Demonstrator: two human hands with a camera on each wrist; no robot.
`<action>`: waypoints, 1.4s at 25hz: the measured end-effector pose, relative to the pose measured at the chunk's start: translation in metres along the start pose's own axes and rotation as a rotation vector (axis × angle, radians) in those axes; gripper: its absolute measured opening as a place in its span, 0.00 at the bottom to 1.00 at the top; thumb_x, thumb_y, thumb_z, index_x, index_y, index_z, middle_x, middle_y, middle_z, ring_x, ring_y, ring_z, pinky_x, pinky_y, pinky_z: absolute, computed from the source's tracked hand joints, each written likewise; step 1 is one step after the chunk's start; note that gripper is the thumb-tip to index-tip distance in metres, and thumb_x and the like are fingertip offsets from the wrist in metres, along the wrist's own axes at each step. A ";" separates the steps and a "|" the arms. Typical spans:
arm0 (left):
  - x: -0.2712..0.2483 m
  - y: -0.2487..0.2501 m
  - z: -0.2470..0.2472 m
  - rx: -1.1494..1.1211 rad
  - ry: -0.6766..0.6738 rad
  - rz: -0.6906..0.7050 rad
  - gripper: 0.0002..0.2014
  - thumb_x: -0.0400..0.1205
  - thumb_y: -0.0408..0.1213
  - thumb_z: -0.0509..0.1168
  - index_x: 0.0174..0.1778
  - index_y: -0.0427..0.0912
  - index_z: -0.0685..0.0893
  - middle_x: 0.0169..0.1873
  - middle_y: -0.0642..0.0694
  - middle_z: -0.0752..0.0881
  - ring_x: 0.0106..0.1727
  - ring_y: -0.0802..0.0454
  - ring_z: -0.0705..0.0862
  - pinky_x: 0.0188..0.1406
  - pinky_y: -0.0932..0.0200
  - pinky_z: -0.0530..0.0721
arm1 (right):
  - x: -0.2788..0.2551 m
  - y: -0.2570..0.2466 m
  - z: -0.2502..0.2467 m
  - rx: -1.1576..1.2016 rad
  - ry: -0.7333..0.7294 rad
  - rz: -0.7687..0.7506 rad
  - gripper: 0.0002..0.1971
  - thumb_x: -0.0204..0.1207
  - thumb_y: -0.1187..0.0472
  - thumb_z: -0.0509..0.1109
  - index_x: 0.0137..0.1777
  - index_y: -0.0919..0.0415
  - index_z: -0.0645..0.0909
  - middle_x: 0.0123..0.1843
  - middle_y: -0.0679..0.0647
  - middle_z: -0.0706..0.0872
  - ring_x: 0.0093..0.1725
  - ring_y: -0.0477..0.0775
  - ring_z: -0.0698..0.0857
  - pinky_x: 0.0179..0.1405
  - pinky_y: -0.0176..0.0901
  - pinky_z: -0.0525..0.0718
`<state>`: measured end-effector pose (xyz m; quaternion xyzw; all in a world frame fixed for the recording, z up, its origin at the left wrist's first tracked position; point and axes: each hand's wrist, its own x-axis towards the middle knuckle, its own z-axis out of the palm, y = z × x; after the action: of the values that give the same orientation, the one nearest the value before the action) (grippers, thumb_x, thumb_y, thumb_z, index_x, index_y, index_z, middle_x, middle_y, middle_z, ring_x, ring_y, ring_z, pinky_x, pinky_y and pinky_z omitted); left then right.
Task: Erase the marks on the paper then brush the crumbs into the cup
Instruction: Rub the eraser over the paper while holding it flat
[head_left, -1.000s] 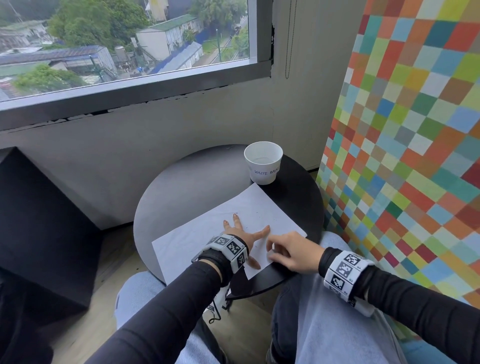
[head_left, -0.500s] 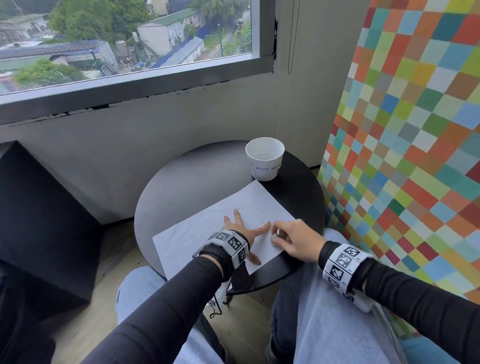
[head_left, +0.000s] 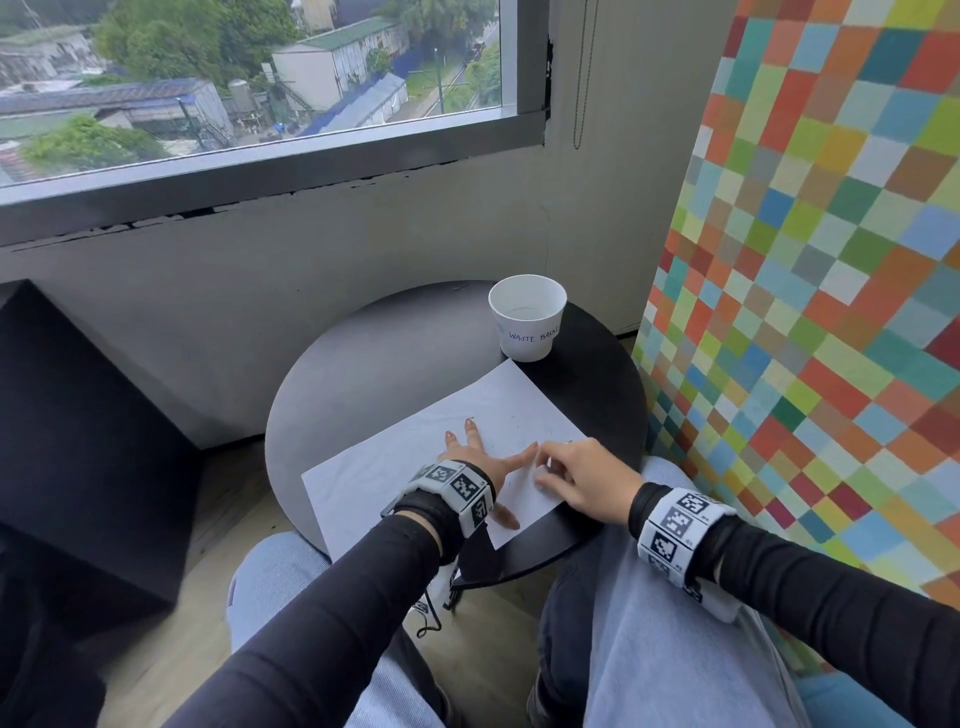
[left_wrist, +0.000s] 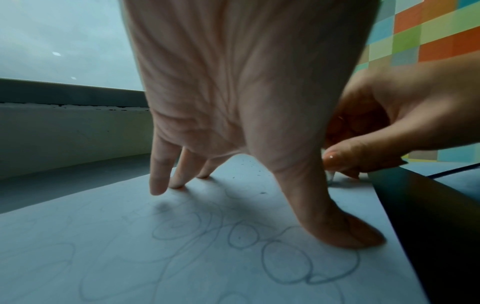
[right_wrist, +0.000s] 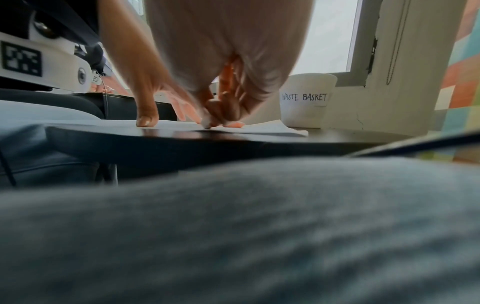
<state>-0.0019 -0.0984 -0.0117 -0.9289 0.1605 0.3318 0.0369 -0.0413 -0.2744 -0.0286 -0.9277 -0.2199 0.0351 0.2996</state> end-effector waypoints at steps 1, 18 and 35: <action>-0.001 0.000 0.000 -0.001 -0.003 0.002 0.52 0.73 0.58 0.76 0.79 0.80 0.41 0.81 0.32 0.26 0.82 0.21 0.34 0.77 0.27 0.65 | 0.000 0.001 0.000 0.001 0.005 0.005 0.06 0.79 0.58 0.69 0.50 0.60 0.82 0.31 0.43 0.78 0.32 0.43 0.74 0.39 0.34 0.71; 0.000 0.002 -0.001 0.038 0.007 -0.001 0.53 0.73 0.61 0.75 0.80 0.79 0.39 0.82 0.33 0.27 0.82 0.21 0.36 0.78 0.28 0.63 | -0.005 -0.004 0.009 0.040 -0.142 -0.094 0.07 0.78 0.57 0.71 0.52 0.59 0.83 0.35 0.45 0.82 0.35 0.44 0.78 0.38 0.25 0.72; 0.010 -0.008 0.010 0.041 0.054 -0.001 0.56 0.71 0.65 0.75 0.80 0.77 0.36 0.84 0.36 0.29 0.83 0.20 0.40 0.76 0.25 0.63 | 0.008 -0.009 -0.009 -0.110 -0.188 0.026 0.12 0.81 0.55 0.67 0.59 0.60 0.79 0.35 0.45 0.77 0.40 0.48 0.74 0.42 0.35 0.67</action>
<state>0.0019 -0.0917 -0.0254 -0.9366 0.1679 0.3030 0.0519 -0.0362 -0.2696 -0.0162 -0.9381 -0.2368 0.1139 0.2257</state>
